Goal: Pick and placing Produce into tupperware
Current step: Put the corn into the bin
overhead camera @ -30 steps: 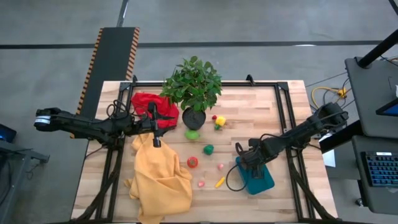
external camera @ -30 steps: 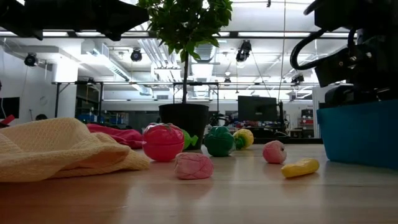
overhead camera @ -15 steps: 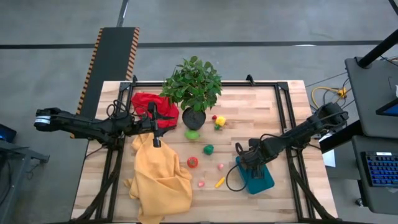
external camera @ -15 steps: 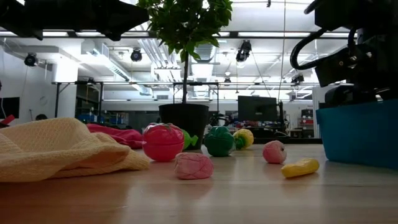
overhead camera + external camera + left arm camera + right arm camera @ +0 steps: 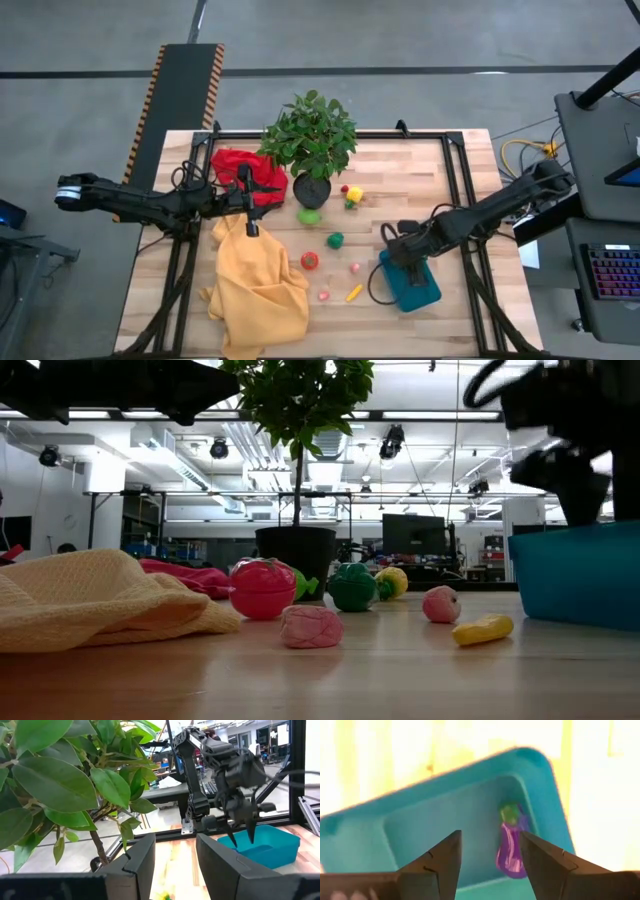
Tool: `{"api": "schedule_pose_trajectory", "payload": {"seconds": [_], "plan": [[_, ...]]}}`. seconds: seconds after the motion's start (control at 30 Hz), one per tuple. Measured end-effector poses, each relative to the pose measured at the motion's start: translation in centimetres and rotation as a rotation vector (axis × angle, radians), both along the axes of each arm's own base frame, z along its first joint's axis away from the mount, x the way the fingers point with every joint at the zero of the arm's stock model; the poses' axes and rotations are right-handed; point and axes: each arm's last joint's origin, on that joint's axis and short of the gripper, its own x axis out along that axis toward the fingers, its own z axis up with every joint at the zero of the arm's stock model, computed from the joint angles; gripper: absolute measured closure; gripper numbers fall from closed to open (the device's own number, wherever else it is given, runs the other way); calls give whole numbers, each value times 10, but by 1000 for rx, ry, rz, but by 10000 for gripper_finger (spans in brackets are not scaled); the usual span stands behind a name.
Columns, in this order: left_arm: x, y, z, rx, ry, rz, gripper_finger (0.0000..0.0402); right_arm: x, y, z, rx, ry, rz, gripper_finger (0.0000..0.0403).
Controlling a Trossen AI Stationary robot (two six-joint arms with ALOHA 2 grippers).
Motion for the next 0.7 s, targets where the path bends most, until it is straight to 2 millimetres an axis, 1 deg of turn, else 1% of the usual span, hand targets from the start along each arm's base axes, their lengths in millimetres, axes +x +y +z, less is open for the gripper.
{"api": "schedule_pose_trajectory", "payload": {"seconds": [0.1, 0.33, 0.47, 0.6, 0.7], "plan": [[0, 0, 1, 0, -2, 0, 272, -1, -1, 16, 1, -76, 25, 215], [0, 0, 1, 0, -2, 0, 272, -1, -5, 44, -89, -246, 41, 216], [0, 0, 2, 0, -6, 0, 272, 2, -8, 51, -202, -357, 43, 216], [0, 0, 2, 0, -4, 0, 272, 5, -10, 51, -312, -400, 51, 216], [0, 0, 2, 0, -4, 0, 272, 7, -10, 49, -363, -398, 56, 216]]}}
